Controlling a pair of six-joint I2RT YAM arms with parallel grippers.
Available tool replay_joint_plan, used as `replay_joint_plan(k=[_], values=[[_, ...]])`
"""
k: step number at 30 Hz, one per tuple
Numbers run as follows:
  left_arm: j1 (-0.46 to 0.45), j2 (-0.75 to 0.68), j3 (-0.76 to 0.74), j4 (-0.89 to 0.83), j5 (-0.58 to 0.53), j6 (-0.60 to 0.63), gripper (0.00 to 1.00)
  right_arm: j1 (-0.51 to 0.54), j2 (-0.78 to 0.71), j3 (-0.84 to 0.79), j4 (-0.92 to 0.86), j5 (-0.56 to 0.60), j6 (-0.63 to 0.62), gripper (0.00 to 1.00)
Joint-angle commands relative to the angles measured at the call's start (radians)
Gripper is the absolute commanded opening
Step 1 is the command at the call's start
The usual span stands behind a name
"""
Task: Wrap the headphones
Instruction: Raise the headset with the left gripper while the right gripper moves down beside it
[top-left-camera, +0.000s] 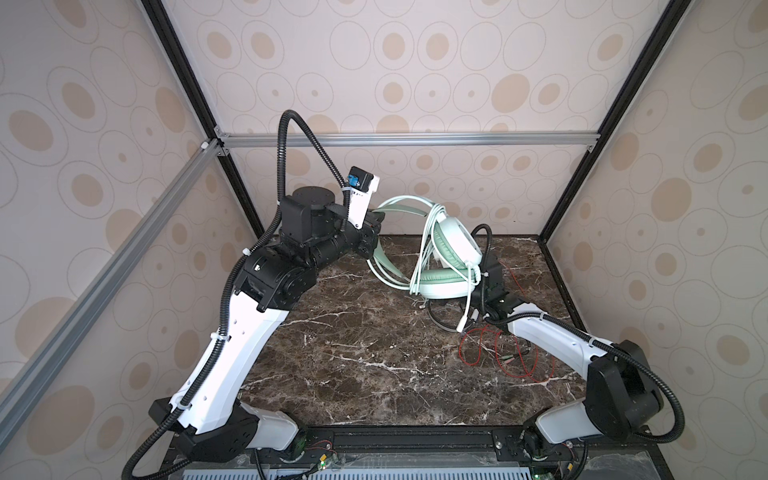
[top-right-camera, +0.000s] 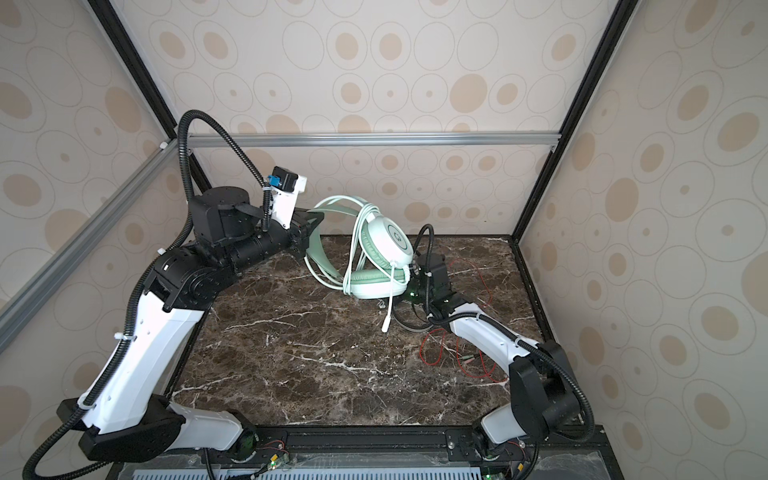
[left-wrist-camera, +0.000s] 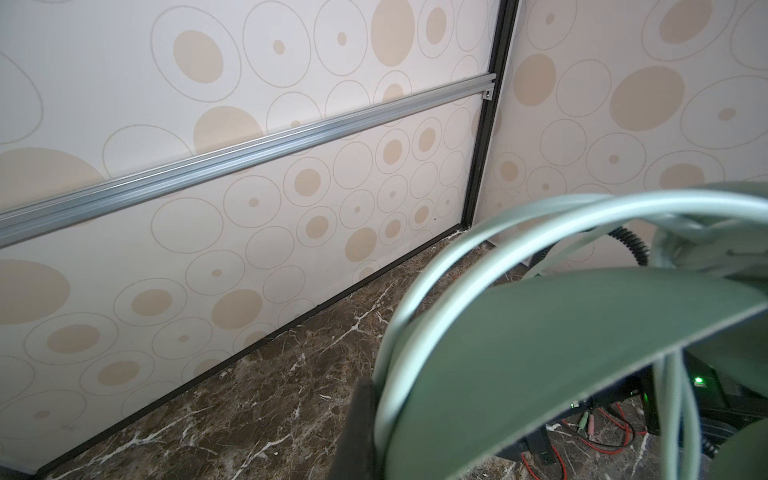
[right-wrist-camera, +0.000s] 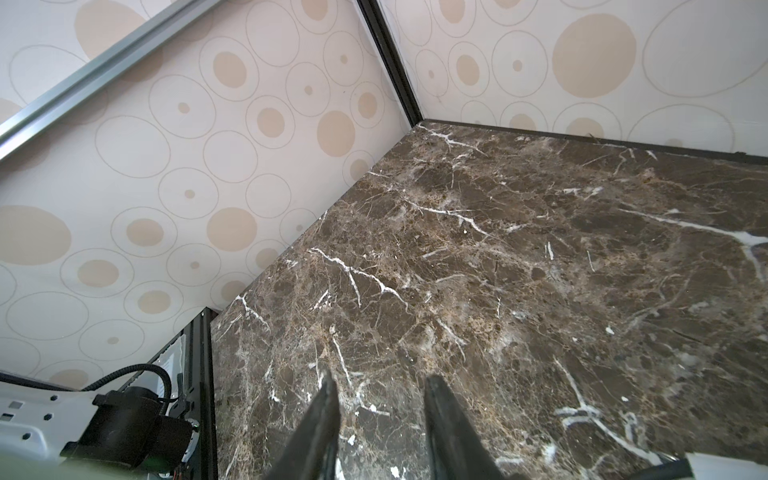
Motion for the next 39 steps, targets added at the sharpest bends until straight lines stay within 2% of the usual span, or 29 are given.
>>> replay_joint_plan(k=[1, 29, 39], values=[[0.0, -0.004, 0.08, 0.061, 0.03, -0.05, 0.0, -0.004, 0.027, -0.011, -0.015, -0.013, -0.028, 0.36], [0.002, -0.012, 0.108, 0.055, 0.054, -0.078, 0.0, 0.005, 0.078, -0.127, 0.034, -0.03, -0.04, 0.4], [0.002, -0.019, 0.107, 0.067, 0.055, -0.089, 0.0, 0.008, 0.113, -0.134, 0.048, -0.031, -0.036, 0.32]])
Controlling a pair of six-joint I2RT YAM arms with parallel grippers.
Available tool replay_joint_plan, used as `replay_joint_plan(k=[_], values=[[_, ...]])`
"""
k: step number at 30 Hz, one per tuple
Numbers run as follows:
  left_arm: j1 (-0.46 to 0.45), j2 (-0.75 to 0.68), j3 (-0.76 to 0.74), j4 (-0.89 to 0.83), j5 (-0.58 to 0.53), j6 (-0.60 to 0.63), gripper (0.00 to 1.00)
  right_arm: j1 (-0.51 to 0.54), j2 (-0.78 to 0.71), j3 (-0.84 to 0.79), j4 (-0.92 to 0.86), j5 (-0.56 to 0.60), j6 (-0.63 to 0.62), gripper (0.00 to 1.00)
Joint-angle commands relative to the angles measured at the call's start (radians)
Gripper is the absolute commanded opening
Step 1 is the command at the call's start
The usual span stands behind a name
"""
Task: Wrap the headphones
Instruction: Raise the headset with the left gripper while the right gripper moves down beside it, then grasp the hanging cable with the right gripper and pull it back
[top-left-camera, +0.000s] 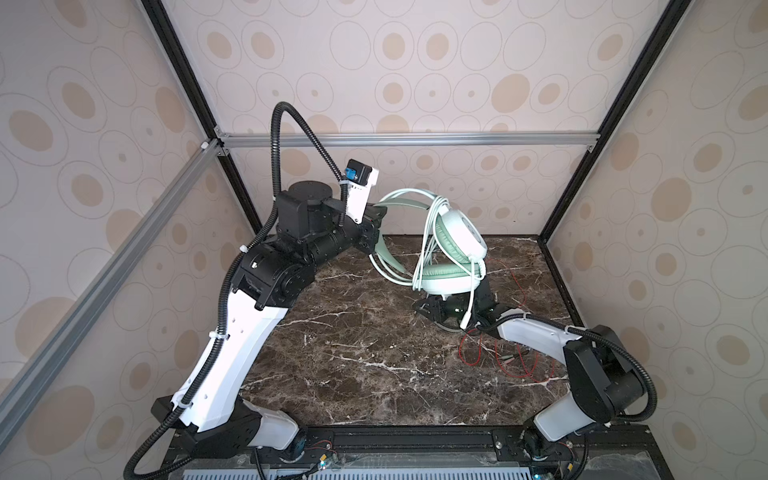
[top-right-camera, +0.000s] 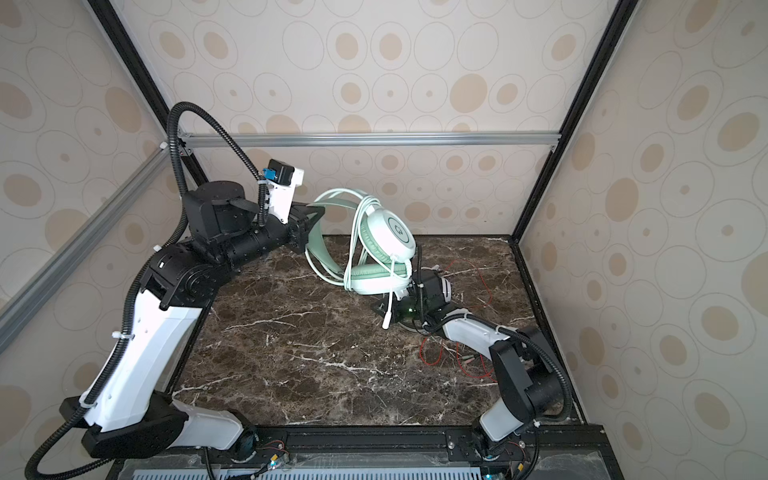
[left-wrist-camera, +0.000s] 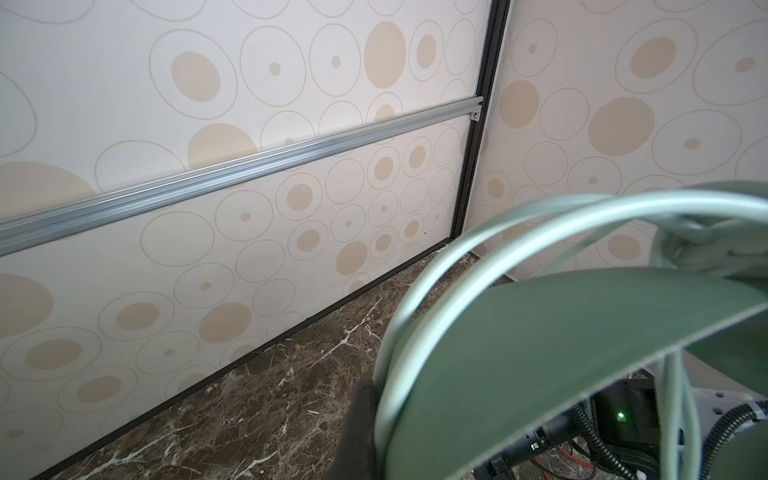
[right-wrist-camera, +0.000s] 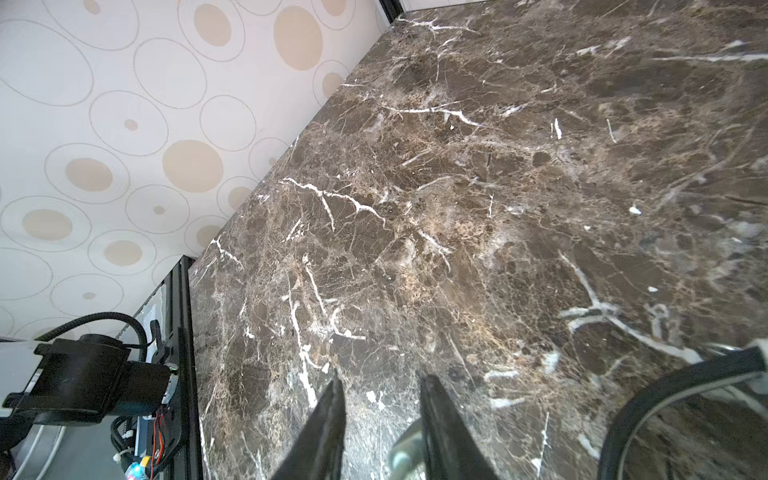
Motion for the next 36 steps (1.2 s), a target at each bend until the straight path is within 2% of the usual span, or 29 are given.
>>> replay_joint_plan(k=[1, 2, 6, 12, 16, 20, 25, 28, 36], values=[[0.002, -0.034, 0.055, 0.071, 0.028, -0.061, 0.0, 0.005, 0.017, -0.019, 0.029, -0.009, 0.001, 0.25], [0.002, -0.035, 0.053, 0.072, 0.028, -0.064, 0.0, 0.005, 0.02, -0.02, 0.032, -0.01, 0.003, 0.18], [0.004, -0.036, 0.048, 0.073, 0.008, -0.077, 0.0, 0.005, 0.009, -0.025, 0.022, 0.003, -0.002, 0.01], [0.004, -0.018, 0.061, 0.085, -0.106, -0.189, 0.0, 0.019, -0.025, -0.045, -0.001, 0.061, -0.008, 0.0], [0.004, -0.041, 0.002, 0.145, -0.206, -0.289, 0.0, 0.051, -0.05, -0.065, -0.015, 0.125, -0.004, 0.0], [0.006, -0.03, 0.01, 0.141, -0.318, -0.313, 0.0, 0.104, -0.087, -0.08, -0.058, 0.196, -0.01, 0.0], [0.024, 0.013, 0.069, 0.103, -0.406, -0.306, 0.0, 0.176, -0.14, -0.111, -0.088, 0.275, -0.013, 0.0], [0.047, 0.042, 0.091, 0.098, -0.412, -0.3, 0.0, 0.22, -0.178, -0.112, -0.144, 0.33, -0.029, 0.0], [0.118, 0.06, 0.03, 0.139, -0.388, -0.278, 0.0, 0.344, -0.302, -0.136, -0.258, 0.422, -0.057, 0.0]])
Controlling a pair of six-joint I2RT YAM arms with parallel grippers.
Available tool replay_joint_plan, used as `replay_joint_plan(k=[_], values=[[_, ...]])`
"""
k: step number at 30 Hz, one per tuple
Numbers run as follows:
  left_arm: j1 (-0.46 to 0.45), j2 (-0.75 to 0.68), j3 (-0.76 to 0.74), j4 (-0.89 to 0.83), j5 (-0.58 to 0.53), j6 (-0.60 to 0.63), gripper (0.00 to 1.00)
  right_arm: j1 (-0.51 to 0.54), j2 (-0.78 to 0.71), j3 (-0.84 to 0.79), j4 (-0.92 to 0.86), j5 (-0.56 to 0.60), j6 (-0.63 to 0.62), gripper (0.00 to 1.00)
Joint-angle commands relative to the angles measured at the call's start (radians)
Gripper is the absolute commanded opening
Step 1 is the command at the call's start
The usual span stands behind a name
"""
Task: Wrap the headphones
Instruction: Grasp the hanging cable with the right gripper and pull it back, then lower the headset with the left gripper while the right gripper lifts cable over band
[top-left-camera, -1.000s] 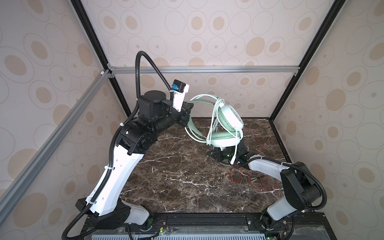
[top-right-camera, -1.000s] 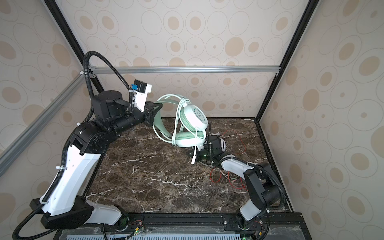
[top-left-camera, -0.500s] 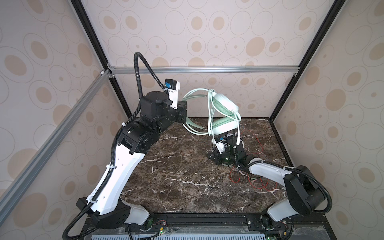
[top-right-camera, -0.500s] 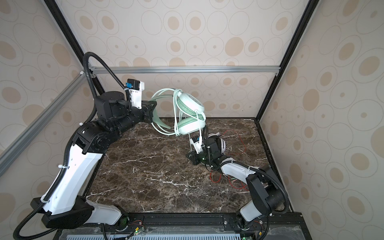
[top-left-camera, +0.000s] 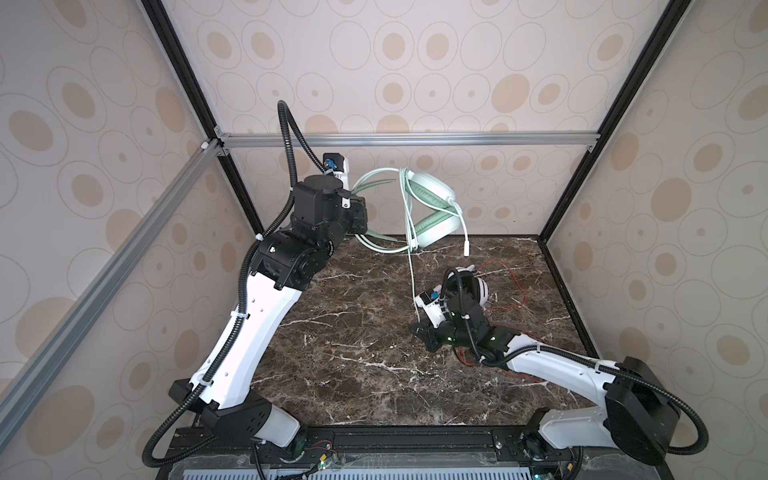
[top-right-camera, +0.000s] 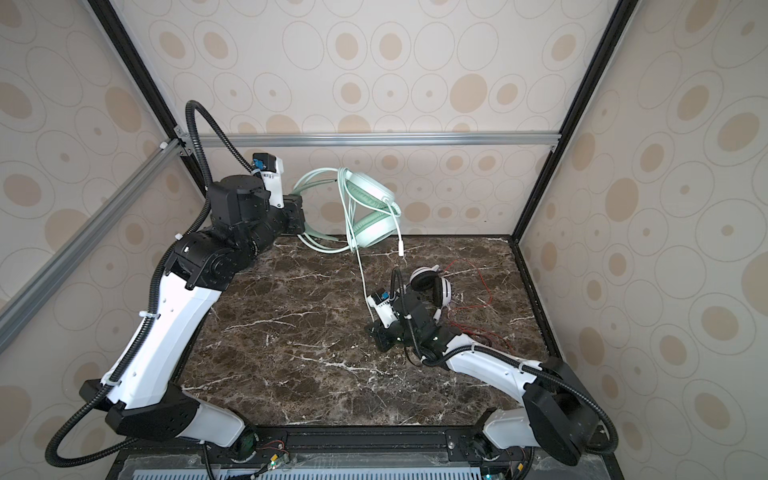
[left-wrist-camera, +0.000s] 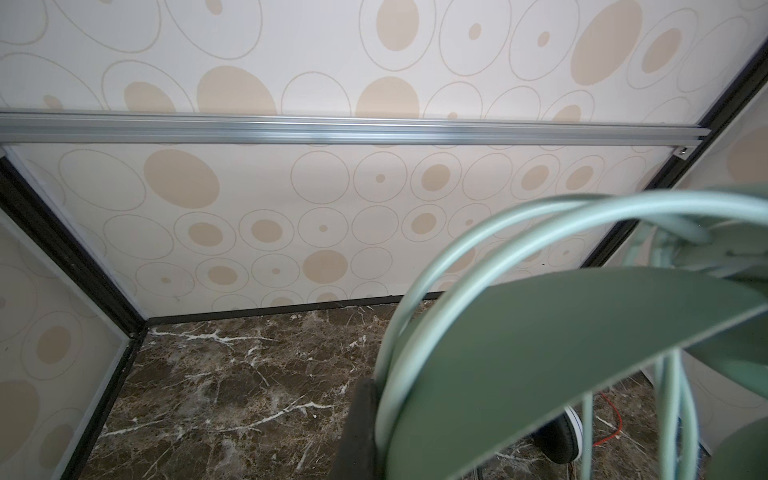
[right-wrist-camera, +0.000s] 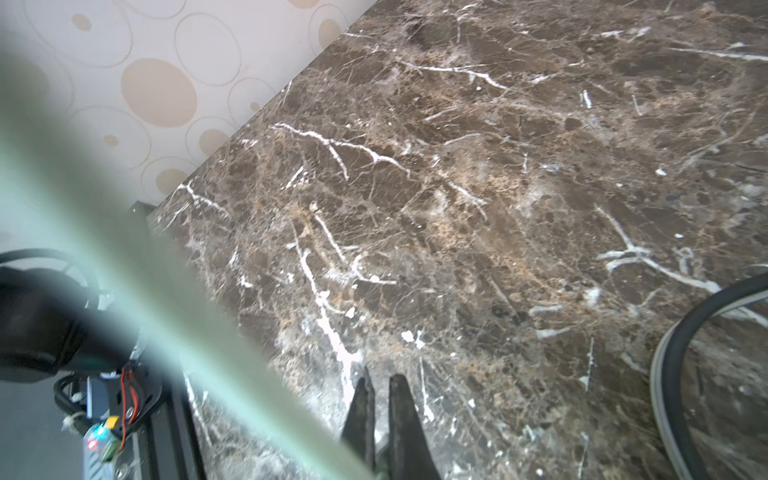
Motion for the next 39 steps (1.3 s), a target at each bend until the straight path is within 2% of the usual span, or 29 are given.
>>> replay_joint_plan(k=[1, 5, 12, 24, 31, 39], values=[[0.041, -0.029, 0.006, 0.154, -0.01, -0.047, 0.0, 0.061, -0.051, -0.018, -0.113, 0.062, -0.034, 0.0], [0.079, -0.048, -0.064, 0.224, -0.008, -0.013, 0.0, 0.109, -0.094, -0.021, -0.189, 0.095, -0.058, 0.0], [0.117, -0.041, -0.102, 0.263, -0.059, -0.01, 0.0, 0.172, -0.14, 0.005, -0.279, 0.151, -0.077, 0.0], [0.121, -0.026, -0.214, 0.306, -0.155, 0.039, 0.0, 0.273, -0.097, 0.093, -0.334, 0.189, -0.1, 0.0], [0.121, -0.039, -0.329, 0.339, -0.218, 0.082, 0.0, 0.323, -0.079, 0.226, -0.45, 0.213, -0.167, 0.0], [0.121, -0.021, -0.437, 0.38, -0.264, 0.147, 0.0, 0.331, -0.116, 0.345, -0.563, 0.219, -0.235, 0.0]])
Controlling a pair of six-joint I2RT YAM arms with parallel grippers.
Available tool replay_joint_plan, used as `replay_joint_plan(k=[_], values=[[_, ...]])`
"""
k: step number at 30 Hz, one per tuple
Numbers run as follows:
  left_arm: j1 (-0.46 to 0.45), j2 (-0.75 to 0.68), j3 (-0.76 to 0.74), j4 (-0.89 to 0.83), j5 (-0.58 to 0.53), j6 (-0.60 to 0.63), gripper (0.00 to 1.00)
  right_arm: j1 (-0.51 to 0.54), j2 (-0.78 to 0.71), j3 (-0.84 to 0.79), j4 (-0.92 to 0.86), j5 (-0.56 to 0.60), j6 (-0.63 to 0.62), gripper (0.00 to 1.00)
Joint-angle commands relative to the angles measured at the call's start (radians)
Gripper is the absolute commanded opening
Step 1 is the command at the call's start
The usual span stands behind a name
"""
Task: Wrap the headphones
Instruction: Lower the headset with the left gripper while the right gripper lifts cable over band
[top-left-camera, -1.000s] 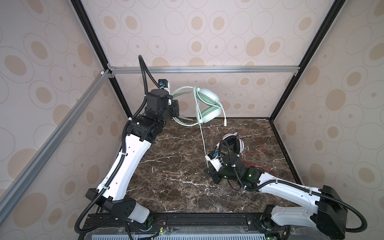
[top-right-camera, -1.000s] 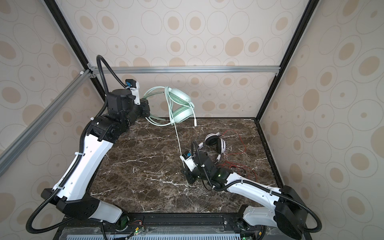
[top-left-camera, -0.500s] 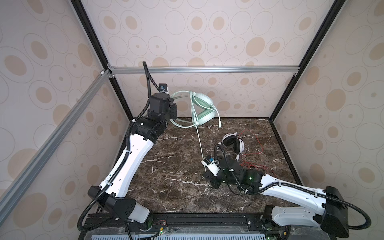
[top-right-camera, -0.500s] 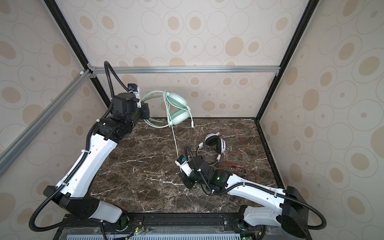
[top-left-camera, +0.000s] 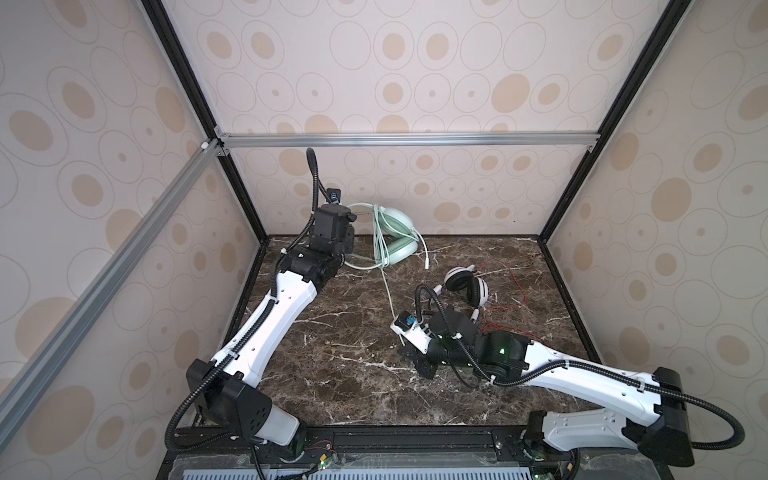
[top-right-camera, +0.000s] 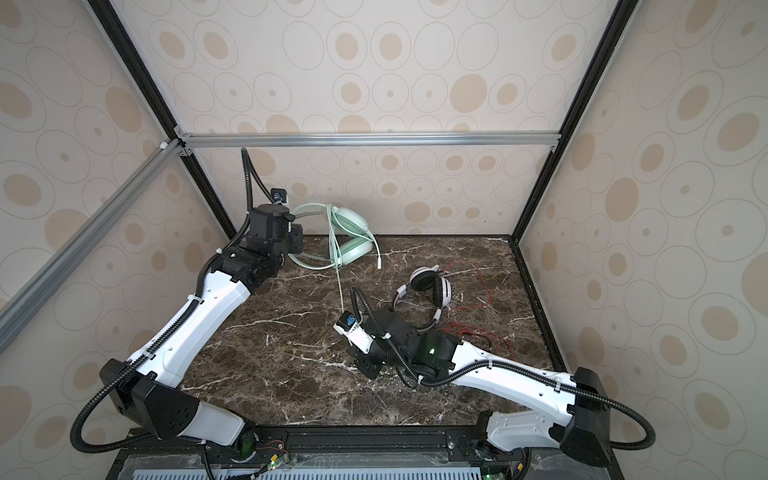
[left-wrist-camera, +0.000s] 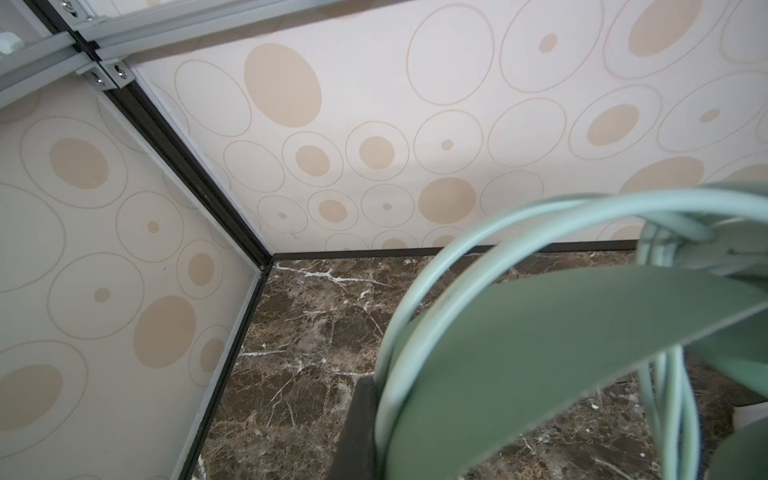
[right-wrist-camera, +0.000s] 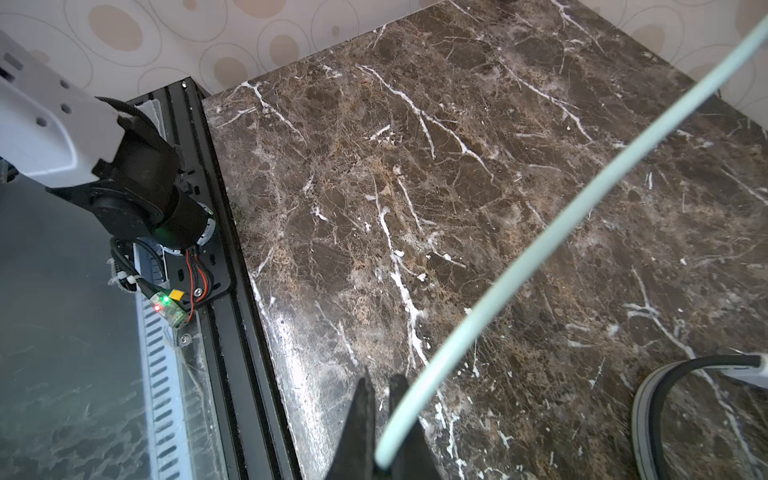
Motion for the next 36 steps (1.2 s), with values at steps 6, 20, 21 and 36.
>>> replay_joint_plan(k=[6, 20, 21, 36], values=[[-0.002, -0.025, -0.085, 0.156, -0.071, 0.067, 0.0, 0.01, -0.012, 0.176, -0.175, 0.056, -0.135, 0.0], [-0.087, -0.148, -0.32, 0.156, -0.053, 0.162, 0.0, -0.178, 0.174, 0.593, -0.42, -0.059, -0.324, 0.0], [-0.093, -0.16, -0.337, 0.155, -0.041, 0.169, 0.0, -0.195, 0.191, 0.628, -0.438, -0.068, -0.33, 0.0], [-0.113, -0.304, -0.429, 0.072, 0.312, 0.254, 0.0, -0.283, 0.372, 0.92, -0.582, -0.061, -0.447, 0.0]])
